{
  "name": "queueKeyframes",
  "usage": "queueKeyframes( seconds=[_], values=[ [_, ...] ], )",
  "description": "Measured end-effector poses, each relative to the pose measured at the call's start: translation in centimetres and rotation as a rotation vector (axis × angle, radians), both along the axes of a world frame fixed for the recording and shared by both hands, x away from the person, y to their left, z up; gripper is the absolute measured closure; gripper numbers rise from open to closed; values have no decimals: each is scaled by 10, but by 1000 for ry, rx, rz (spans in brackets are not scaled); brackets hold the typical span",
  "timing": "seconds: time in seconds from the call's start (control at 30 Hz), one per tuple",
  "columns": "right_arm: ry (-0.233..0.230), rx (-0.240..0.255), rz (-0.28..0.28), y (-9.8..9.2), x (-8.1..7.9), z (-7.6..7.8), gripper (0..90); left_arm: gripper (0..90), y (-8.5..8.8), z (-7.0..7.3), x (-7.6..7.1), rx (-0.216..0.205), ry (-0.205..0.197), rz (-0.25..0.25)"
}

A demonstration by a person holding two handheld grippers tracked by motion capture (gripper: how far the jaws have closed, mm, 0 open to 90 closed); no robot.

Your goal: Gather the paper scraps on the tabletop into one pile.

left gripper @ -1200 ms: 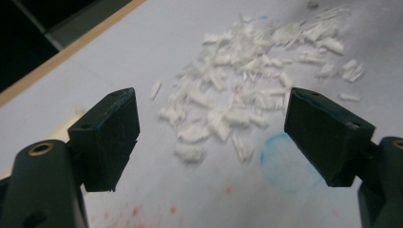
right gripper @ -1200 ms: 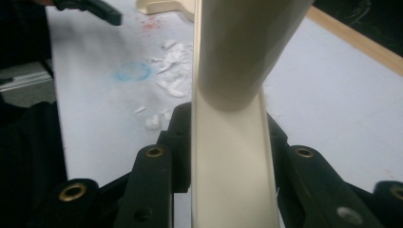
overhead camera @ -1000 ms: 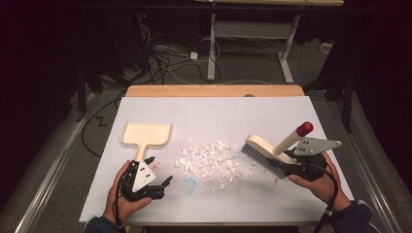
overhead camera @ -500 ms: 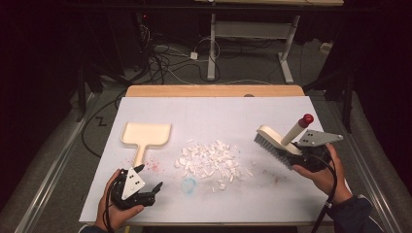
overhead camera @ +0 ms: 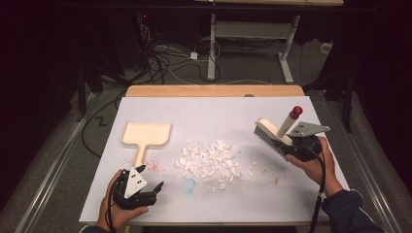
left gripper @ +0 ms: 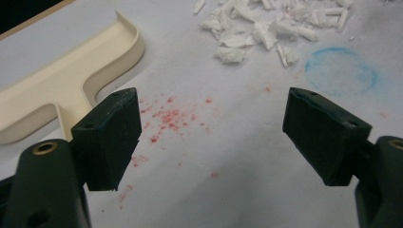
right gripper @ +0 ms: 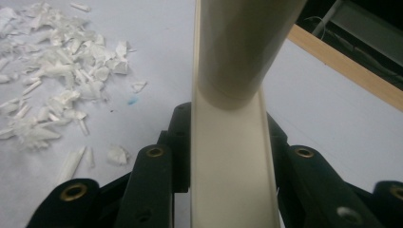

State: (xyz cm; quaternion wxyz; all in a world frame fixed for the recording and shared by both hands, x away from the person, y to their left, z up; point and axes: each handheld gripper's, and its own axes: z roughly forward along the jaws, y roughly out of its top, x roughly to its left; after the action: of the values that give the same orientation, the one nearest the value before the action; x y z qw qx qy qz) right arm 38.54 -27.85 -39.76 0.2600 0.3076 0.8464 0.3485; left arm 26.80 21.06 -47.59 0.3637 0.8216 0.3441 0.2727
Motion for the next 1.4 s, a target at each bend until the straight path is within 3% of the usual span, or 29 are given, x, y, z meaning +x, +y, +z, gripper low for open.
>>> queueKeyframes(
  seconds=[0.23, 0.27, 0.33, 0.37, 0.47, 0.6, 0.63, 0.8, 0.83, 0.93, 1.0, 1.07, 1.23, 1.3, 1.4],
  values=[
    [-15, -52, 3, 26, 28, -8, 679, 208, 3, 1, 1, 11, 5, 2],
    [-30, -93, 0, 40, 38, -10, 679, 208, 2, 1, 2, 2, 4, 1],
    [-36, -108, 2, 44, 41, -11, 679, 208, 2, 1, 2, 7, 3, -2],
    [-32, -157, 18, 57, 49, -15, 680, 207, 2, 0, 2, 6, 7, -8],
    [-40, -243, 15, 76, 56, -26, 680, 202, 3, 0, 1, 15, 3, -13],
    [-34, -244, 42, 92, 58, -36, 680, 195, 3, 0, 0, 17, 3, -15],
    [-54, -281, 49, 104, 55, -40, 680, 194, 3, 0, 0, 18, 4, -16],
    [-51, -284, 126, 123, 43, -45, 678, 191, 3, 0, 0, 21, 3, -21],
    [-48, -267, 175, 129, 33, -46, 677, 189, 3, 0, 0, 19, 2, -21],
    [-51, -249, 244, 138, 15, -47, 676, 188, 3, -1, 0, 27, 1, -21],
    [-50, -249, 271, 139, 9, -46, 676, 188, 3, -1, 0, 28, -1, -20],
    [-63, -264, 336, 142, -8, -44, 676, 188, 3, 0, 0, 28, 0, -27],
    [-76, -210, 356, 134, -20, -31, 680, 188, 2, -1, 0, 30, -15, -30],
    [-126, -213, 314, 125, -26, -18, 680, 188, 2, 0, 0, 35, -13, -33],
    [-148, -192, 286, 116, -30, -9, 680, 188, 2, 0, 0, 39, -13, -30]
  ],
)
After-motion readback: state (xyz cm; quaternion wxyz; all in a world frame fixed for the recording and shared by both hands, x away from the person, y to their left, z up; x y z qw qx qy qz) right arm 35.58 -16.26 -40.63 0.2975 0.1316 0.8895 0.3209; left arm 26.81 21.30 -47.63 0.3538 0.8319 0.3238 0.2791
